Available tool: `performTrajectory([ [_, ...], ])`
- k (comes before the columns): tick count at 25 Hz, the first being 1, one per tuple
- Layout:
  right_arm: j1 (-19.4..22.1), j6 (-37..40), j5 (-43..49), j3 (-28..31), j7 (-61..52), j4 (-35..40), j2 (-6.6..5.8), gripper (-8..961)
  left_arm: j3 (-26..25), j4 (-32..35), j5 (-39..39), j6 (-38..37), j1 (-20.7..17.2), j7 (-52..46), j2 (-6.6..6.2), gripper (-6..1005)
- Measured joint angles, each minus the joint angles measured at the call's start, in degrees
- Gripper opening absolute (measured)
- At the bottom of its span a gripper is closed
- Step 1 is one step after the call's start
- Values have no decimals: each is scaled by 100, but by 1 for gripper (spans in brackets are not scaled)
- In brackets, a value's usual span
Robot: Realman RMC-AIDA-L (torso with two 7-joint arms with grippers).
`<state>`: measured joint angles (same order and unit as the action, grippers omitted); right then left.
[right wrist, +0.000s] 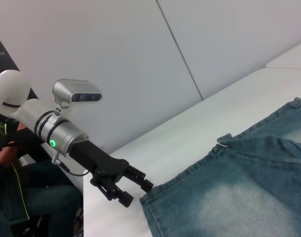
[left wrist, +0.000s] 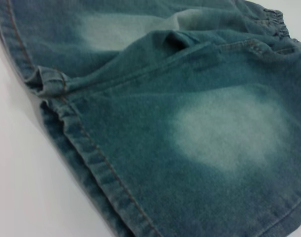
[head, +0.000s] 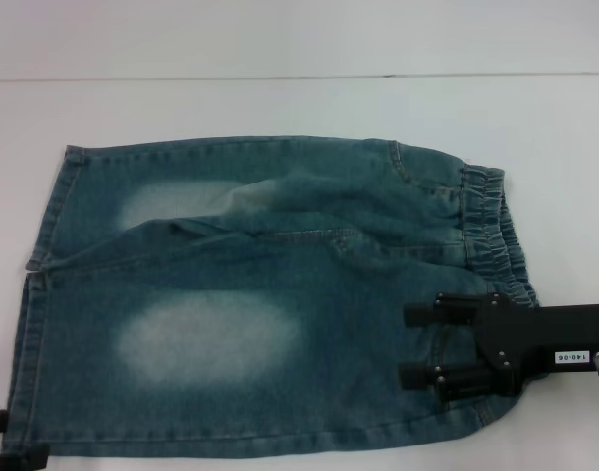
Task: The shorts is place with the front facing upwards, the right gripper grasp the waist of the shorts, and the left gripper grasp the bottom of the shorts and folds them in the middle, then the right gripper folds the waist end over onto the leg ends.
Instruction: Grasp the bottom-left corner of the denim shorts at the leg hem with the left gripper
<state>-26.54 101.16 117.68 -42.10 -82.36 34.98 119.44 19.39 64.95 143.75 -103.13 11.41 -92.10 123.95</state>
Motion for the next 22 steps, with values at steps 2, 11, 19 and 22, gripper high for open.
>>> performTrajectory([
  [2,0,0,0,0,1,0,0,944,17,-26,19,3,12,-9,4,916],
  [11,0,-2,0,0,1,0,0,945,120,-25,20,-92,47,-77,6,916],
  [19,0,-9,0,0,1,0,0,945,95,-25,-22,-264,70,-80,6,916],
  [22,0,-9,0,0,1,0,0,944,104,-44,0,-266,71,-83,6,916],
])
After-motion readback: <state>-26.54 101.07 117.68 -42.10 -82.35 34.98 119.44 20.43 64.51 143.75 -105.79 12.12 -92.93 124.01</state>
